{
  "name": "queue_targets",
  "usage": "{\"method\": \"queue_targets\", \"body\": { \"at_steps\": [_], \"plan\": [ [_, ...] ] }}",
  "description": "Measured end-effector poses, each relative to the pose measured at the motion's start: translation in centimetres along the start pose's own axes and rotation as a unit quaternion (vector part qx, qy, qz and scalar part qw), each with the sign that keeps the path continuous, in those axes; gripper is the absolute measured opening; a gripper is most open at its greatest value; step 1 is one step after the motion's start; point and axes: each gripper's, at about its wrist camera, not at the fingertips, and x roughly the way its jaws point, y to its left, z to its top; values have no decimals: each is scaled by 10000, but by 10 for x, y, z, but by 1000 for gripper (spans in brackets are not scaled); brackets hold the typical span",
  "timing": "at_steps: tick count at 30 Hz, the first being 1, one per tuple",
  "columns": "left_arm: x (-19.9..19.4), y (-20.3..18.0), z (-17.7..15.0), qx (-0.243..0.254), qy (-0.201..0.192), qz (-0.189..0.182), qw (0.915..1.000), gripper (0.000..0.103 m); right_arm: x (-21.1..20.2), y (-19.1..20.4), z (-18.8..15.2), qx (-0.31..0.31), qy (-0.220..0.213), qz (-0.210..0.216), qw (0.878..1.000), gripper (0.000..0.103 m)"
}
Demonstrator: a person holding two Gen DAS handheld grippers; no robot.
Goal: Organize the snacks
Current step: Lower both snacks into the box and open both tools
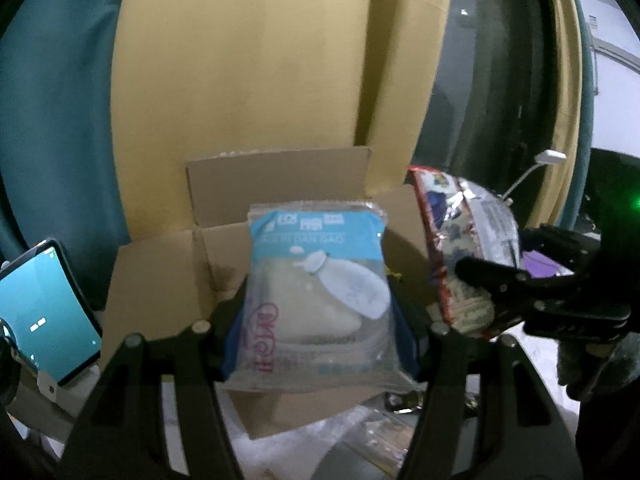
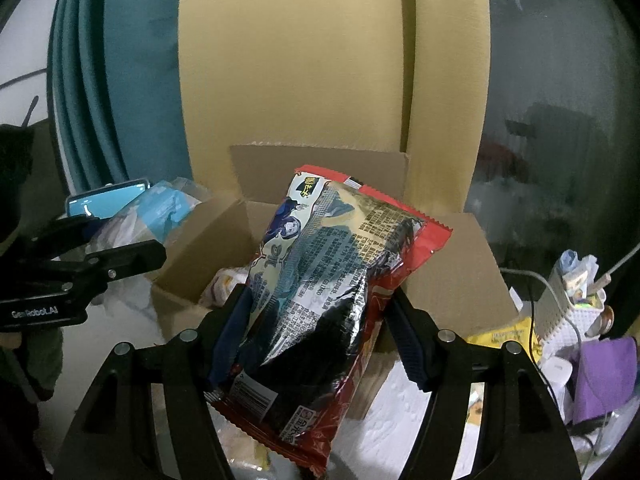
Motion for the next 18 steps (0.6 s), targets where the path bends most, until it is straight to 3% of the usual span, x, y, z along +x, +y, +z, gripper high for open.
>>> {"method": "queue_targets", "body": {
  "at_steps": [18],
  "plan": [
    [74,59,-3,-504,387,268,9976,63,90,-2,25,-136,248,181,9994,70]
  ]
}}
